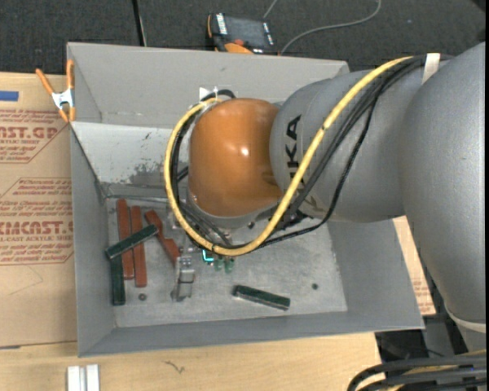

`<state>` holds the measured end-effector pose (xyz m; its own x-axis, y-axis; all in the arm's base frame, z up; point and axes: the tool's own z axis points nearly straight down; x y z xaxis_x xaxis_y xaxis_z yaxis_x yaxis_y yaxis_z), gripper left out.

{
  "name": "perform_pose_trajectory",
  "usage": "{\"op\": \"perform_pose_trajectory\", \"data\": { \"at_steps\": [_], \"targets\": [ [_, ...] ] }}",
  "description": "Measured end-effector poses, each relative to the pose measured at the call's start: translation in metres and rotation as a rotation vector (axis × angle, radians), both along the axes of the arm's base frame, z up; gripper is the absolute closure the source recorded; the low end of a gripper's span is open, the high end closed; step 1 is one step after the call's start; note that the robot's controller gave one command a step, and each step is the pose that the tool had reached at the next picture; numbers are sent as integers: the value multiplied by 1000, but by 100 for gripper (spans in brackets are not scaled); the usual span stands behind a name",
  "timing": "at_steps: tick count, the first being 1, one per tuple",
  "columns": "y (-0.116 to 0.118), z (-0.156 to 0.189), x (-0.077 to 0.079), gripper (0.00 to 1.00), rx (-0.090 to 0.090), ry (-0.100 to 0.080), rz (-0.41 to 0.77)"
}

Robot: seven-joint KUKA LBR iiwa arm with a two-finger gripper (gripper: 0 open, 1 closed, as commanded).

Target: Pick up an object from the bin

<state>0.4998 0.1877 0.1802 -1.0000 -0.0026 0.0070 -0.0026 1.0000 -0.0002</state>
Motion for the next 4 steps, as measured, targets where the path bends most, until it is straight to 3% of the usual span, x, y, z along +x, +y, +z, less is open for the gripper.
{"op": "perform_pose_trajectory", "data": {
  "at_steps": [1, 2, 3, 4],
  "targets": [
    [24, -110, 52, 0, 4, -20, 56],
    [-1, -108, 15, 0, 2, -14, 291],
    [0, -109, 14, 100, 5, -13, 291],
    [0, -110, 12, 0, 3, -7, 292]
  ]
}}
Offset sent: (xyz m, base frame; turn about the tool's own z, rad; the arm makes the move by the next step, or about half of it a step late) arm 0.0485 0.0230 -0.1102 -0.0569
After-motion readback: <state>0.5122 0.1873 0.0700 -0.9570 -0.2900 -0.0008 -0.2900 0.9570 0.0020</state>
